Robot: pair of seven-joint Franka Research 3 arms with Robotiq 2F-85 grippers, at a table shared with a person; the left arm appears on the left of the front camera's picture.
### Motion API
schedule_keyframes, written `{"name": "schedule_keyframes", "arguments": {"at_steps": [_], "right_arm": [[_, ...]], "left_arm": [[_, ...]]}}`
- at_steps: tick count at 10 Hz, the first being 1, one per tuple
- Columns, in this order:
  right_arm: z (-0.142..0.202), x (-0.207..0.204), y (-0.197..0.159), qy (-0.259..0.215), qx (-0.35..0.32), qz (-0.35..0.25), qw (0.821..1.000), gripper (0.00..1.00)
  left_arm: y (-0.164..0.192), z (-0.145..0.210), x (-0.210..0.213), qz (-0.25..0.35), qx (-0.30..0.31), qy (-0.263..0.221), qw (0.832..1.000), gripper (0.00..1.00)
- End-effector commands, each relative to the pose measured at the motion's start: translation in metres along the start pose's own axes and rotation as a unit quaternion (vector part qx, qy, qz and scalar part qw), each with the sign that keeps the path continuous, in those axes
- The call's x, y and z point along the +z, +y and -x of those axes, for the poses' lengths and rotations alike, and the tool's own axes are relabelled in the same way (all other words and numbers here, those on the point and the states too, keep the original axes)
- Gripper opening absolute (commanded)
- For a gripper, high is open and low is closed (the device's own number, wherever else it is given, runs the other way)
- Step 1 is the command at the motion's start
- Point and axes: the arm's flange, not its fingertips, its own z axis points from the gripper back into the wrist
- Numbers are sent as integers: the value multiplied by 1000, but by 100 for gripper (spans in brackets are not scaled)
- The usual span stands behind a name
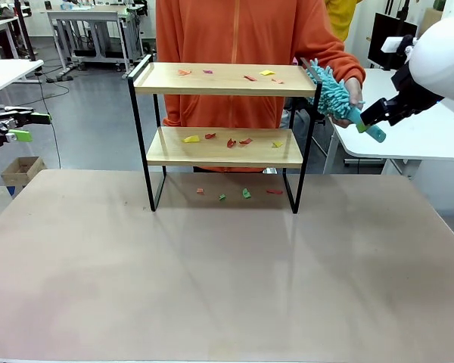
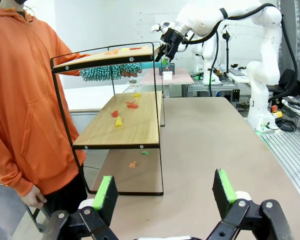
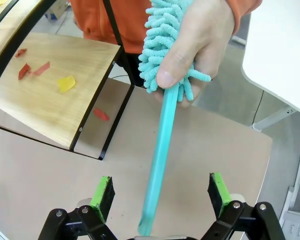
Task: Clean the shelf.
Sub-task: Pick up the Duster handed by the human.
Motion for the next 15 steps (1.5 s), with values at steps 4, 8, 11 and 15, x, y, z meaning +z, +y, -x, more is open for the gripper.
{"name": "schedule_keyframes", "arguments": {"at_steps": [4, 8, 11, 15], "right_arm": [[-4, -14, -2, 6, -11, 18, 1000, 100], [-2, -3, -3, 17, -23, 9, 1000, 0], [-3, 3, -1, 22, -30, 7, 999, 0], [-2, 18, -1, 10, -47, 24, 999, 0]], "left_arm": [[-3, -3, -3, 0, 0, 3, 1000, 100], [-3, -3, -3, 0, 0, 3, 1000, 100], [-3, -3, -3, 0, 0, 3, 1000, 100], [-3, -3, -3, 0, 0, 3, 1000, 100]]}}
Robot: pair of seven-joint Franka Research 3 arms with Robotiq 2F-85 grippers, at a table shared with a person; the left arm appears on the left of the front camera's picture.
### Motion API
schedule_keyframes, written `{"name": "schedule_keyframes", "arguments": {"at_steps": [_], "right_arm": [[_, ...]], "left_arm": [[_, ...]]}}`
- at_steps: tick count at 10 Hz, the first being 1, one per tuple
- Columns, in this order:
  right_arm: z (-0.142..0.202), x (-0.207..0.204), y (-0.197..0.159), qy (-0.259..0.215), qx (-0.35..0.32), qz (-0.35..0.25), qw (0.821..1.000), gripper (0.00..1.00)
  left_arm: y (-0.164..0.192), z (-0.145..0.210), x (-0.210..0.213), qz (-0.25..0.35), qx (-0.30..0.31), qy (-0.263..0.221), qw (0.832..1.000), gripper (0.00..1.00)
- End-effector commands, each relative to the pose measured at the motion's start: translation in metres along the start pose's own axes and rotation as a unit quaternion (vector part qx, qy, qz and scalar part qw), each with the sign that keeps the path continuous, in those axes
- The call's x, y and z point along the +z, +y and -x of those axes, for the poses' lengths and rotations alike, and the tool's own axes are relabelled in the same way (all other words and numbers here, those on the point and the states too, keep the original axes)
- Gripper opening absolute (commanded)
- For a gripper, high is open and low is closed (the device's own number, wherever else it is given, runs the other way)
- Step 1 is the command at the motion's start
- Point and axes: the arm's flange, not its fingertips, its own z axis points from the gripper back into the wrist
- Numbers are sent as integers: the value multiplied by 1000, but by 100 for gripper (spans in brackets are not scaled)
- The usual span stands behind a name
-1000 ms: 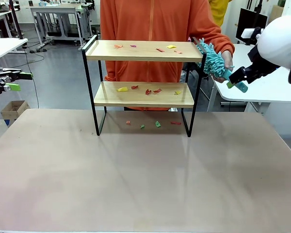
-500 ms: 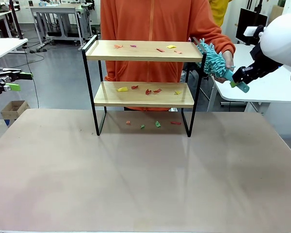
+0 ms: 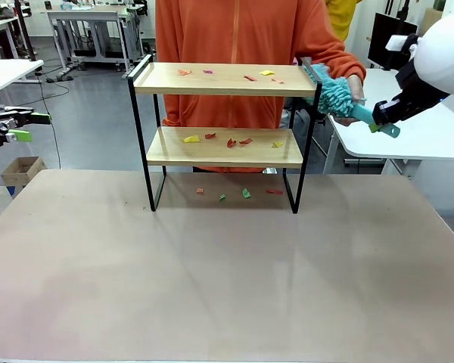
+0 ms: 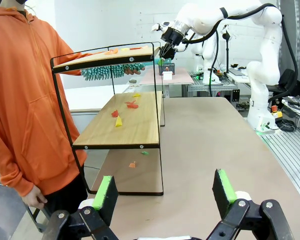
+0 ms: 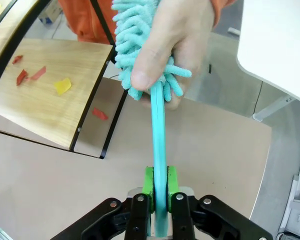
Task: Clean the shelf.
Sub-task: Pick up the Duster handed by the human, then clean the specific section of the Shelf indicated by the human with the Duster.
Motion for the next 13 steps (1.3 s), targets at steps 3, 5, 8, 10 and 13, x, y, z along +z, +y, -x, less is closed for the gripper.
{"name": "schedule_keyframes", "arguments": {"at_steps": [3, 5, 8, 10, 13], "right_arm": [[1, 10, -1, 9, -40, 49, 998, 0], [5, 14, -6, -17, -69, 54, 996, 0], [0, 7, -8, 5, -31, 34, 999, 0], [0, 7, -8, 5, -31, 34, 999, 0], [0, 7, -8, 5, -31, 34, 999, 0]], "left_arm": [[-3, -3, -3, 0, 0, 3, 1000, 100], [-3, -3, -3, 0, 0, 3, 1000, 100], [-3, -3, -3, 0, 0, 3, 1000, 100], [-3, -3, -3, 0, 0, 3, 1000, 100], [-3, -3, -3, 0, 0, 3, 1000, 100]]}}
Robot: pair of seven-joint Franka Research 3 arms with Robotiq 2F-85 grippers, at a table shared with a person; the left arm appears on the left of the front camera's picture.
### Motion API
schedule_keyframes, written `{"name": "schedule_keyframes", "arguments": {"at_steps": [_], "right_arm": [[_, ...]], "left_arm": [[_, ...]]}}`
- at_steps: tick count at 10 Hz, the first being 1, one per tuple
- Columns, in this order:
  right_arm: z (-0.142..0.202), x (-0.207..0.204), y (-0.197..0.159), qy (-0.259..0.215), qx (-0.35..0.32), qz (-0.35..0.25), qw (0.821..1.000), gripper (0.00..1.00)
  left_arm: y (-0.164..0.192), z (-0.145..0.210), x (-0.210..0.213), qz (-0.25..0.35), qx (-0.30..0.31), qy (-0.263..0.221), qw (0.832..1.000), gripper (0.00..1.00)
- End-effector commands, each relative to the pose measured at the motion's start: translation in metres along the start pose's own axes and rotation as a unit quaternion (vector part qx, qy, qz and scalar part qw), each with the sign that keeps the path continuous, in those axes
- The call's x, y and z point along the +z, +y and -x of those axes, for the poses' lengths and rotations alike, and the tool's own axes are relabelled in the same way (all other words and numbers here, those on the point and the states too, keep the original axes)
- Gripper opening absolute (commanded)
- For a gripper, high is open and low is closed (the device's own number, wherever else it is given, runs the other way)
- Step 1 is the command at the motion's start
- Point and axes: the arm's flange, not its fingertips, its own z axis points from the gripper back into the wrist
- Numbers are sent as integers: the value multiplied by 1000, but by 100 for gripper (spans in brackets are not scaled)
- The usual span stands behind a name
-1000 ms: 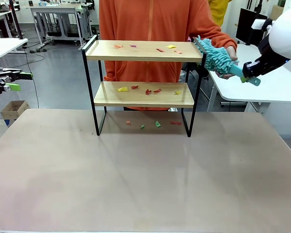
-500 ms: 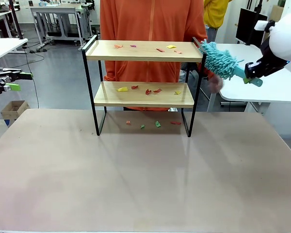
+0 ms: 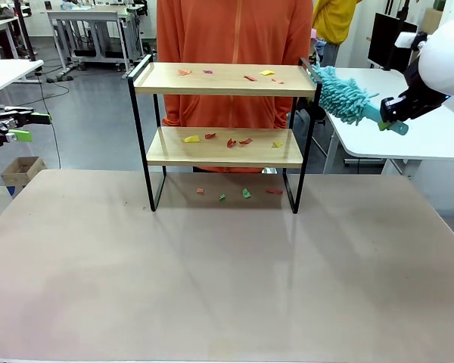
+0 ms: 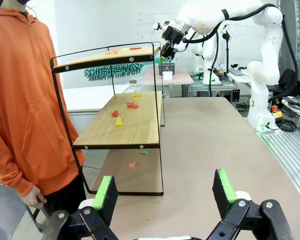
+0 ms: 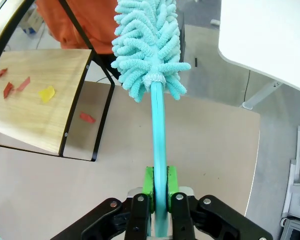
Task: Clean the shelf.
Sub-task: Clean the specific section of the Shelf indicated by the human with the Duster.
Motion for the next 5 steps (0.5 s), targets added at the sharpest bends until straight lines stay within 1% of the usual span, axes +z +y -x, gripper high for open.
{"name": "schedule_keyframes", "arguments": {"at_steps": [1, 3, 4, 5], "right_arm": [[-1, 2, -3, -2, 9, 1, 1000, 0], [-1, 2, -3, -2, 9, 1, 1000, 0], [0, 0, 0, 0, 0, 0, 1000, 13], [1, 17, -16, 24, 20, -4, 999, 13]], "left_arm": [[-3, -3, -3, 0, 0, 3, 1000, 100], [-3, -3, -3, 0, 0, 3, 1000, 100], [-3, -3, -3, 0, 0, 3, 1000, 100], [-3, -3, -3, 0, 0, 3, 1000, 100]]}}
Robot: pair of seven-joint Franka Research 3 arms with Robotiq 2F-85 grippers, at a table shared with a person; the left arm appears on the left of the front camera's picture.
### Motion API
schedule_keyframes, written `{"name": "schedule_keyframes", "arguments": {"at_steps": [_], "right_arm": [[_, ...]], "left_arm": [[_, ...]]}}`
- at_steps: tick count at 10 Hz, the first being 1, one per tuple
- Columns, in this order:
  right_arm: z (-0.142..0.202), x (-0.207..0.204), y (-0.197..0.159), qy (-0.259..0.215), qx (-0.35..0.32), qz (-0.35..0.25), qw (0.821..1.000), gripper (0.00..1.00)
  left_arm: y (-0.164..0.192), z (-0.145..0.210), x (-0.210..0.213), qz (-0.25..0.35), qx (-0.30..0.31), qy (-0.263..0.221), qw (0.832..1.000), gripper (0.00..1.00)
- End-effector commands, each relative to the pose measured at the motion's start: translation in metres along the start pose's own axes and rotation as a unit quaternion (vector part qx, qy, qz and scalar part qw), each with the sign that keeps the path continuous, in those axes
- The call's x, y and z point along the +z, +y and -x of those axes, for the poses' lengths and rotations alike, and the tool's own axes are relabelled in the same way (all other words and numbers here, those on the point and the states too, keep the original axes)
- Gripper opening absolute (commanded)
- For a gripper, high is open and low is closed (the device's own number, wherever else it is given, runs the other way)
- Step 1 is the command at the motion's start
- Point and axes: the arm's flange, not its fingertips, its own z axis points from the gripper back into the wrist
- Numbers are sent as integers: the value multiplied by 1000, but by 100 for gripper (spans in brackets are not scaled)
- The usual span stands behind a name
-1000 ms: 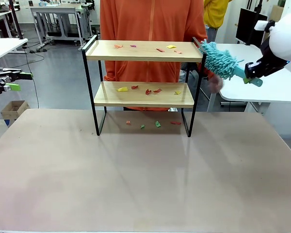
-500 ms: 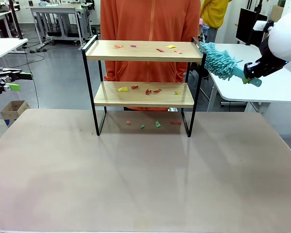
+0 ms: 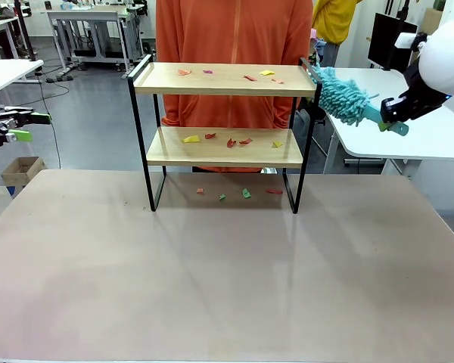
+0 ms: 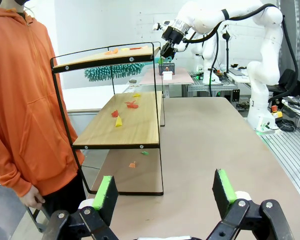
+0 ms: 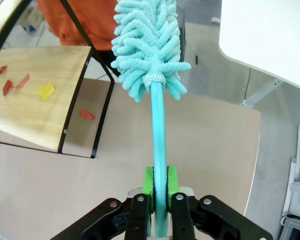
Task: Clean the shelf.
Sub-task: Clean the specific section of the Shelf indicated by the human with the Duster.
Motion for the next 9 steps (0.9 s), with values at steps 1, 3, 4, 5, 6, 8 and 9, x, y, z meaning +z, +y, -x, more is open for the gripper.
{"name": "schedule_keyframes", "arguments": {"at_steps": [1, 3, 4, 5, 6, 8, 9], "right_arm": [[9, 38, -29, 51, 36, -21, 998, 13], [29, 68, -47, 110, 79, -3, 991, 13], [37, 84, -54, 142, 100, 7, 985, 13], [49, 101, -56, 186, 133, 4, 973, 13], [58, 114, -55, 225, 163, -4, 961, 13], [74, 135, -50, 290, 213, -28, 933, 13], [83, 141, -44, 317, 238, -57, 916, 13]], "left_arm": [[-3, -3, -3, 0, 0, 3, 1000, 100], [-3, -3, -3, 0, 0, 3, 1000, 100], [-3, -3, -3, 0, 0, 3, 1000, 100], [-3, -3, -3, 0, 0, 3, 1000, 100], [-3, -3, -3, 0, 0, 3, 1000, 100], [-3, -3, -3, 0, 0, 3, 1000, 100], [-3, -3, -3, 0, 0, 3, 1000, 100]]}}
